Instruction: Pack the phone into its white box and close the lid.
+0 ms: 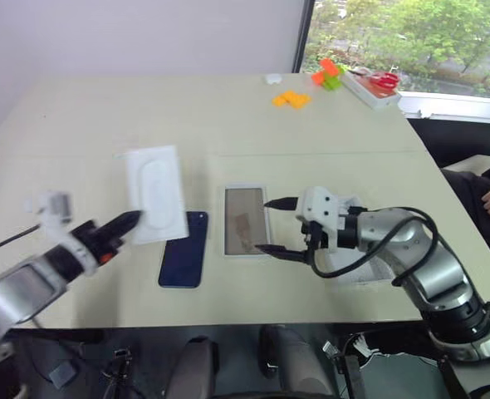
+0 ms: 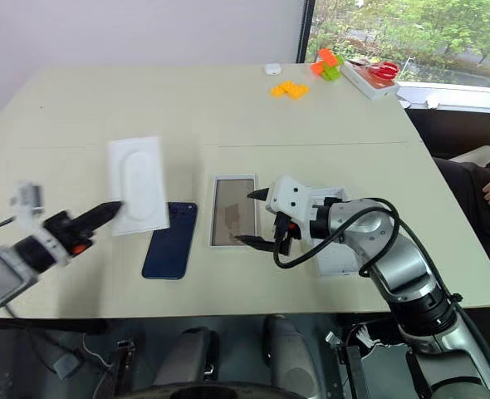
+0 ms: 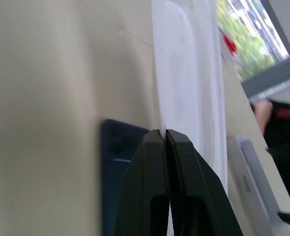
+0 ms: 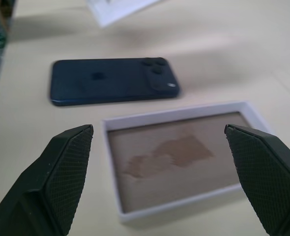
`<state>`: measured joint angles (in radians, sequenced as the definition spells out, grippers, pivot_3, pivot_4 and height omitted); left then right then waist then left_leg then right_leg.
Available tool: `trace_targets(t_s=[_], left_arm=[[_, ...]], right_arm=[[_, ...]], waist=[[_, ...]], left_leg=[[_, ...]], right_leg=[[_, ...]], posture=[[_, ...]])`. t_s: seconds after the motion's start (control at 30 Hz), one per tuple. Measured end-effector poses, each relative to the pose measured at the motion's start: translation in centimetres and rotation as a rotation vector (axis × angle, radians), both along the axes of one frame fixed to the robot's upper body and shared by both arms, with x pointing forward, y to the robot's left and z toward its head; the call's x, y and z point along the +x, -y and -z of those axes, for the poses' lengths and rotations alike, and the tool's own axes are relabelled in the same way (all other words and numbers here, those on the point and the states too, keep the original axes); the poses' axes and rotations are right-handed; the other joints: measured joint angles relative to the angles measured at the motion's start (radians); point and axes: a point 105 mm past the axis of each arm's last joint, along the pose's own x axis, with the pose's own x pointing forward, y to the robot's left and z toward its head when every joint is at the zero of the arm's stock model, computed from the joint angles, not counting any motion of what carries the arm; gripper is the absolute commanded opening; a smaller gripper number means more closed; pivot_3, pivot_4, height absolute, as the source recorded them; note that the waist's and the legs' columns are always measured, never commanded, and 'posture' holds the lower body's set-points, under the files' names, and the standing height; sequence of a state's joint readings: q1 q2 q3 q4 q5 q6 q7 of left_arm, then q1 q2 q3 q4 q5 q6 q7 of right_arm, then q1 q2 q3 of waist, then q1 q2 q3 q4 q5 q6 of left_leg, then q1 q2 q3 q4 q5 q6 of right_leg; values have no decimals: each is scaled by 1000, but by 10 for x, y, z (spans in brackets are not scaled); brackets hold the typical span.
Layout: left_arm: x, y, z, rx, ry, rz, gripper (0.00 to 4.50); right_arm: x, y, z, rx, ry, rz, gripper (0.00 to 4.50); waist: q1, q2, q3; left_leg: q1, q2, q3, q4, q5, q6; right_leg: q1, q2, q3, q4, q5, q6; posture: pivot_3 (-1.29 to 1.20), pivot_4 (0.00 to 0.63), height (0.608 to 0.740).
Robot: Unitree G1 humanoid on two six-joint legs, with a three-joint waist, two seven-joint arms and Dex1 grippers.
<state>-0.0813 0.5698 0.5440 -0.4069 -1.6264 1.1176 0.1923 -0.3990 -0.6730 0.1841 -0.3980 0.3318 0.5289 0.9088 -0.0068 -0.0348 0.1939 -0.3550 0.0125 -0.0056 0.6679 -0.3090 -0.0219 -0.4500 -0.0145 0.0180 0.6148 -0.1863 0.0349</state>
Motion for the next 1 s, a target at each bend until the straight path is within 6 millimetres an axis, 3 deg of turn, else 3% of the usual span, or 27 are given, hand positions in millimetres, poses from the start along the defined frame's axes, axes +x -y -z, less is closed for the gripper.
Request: trace_targets(t_s=[0.17,0.23,0.4,0.6,1.0], left_arm=[[21,74,9,-12,-100,104,36],[23,88,10,8,-135,119,36],[24,95,14,29,-225,100,36],[23,99,9,68,-267,113,36],[28,102,23,162,-345,85,36]], right_arm=[[10,24,-1,-50,27,83,4500],[10,29,0,-61,37,97,4500],[11,38,-1,-74,44,126,4500],[8,40,5,-83,5,133,4500],[6,40,9,-85,-5,126,4500]], waist=[[-3,-1,0],[-8,-2,0],[-6,-1,0],[-4,-1,0],[-2,-1,0]], left_leg=[[0,-3,0,0,0,0],[0,-2,0,0,0,0],[0,0,-1,0,1,-1],[1,-1,-1,0,2,-3],[1,-3,-1,0,2,-4]], right_leg=[[1,-1,1,0,1,1],[1,0,3,0,1,1],[2,4,1,3,1,1],[2,3,0,1,0,0],[2,1,0,0,-1,-2]], posture=[[0,150,727],[0,150,727],[0,150,727],[0,150,727],[0,150,727]])
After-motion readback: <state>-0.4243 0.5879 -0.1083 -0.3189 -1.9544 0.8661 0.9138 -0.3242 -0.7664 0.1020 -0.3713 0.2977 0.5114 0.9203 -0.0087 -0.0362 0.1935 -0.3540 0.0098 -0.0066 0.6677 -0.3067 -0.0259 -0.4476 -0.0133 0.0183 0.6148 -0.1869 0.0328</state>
